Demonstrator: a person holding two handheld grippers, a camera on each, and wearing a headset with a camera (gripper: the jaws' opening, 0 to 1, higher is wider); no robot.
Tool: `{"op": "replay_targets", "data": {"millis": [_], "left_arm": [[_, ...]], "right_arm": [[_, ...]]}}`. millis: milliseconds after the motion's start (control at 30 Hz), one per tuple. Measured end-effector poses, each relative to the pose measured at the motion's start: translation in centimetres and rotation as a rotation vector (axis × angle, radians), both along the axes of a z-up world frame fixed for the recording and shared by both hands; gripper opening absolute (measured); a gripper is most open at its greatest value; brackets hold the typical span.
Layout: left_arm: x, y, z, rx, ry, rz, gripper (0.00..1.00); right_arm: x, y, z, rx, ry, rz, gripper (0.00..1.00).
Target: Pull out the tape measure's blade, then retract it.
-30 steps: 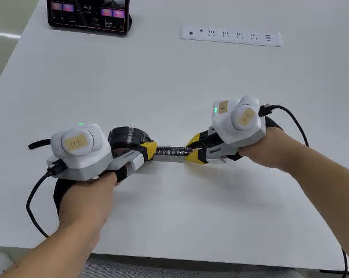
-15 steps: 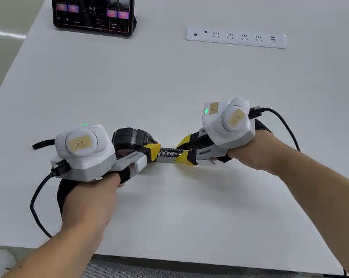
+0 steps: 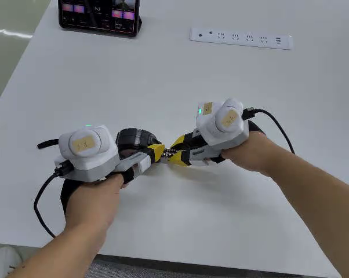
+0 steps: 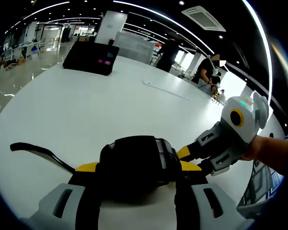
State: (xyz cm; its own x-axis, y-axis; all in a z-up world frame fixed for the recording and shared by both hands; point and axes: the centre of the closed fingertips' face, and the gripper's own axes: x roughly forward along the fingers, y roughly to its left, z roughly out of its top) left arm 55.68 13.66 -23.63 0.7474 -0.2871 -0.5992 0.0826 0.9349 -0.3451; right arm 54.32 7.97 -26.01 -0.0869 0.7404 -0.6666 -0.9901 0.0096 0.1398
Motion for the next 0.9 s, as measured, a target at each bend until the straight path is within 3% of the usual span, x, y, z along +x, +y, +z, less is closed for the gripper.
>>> {"op": "replay_targets", "data": {"millis": [367,900], "left_arm": [[0.1,0.0,0.0,-0.003,0.000,0.003,0.58],[0.2,0.0,0.0,0.005,-0.005,0.003,0.59]], "right_arm": [[-0.1,1.4,0.0,0.019,0.007,-0.001,0.11],[0.0,1.2,0.0,0.012,0.008,-0.011,0.12]]}}
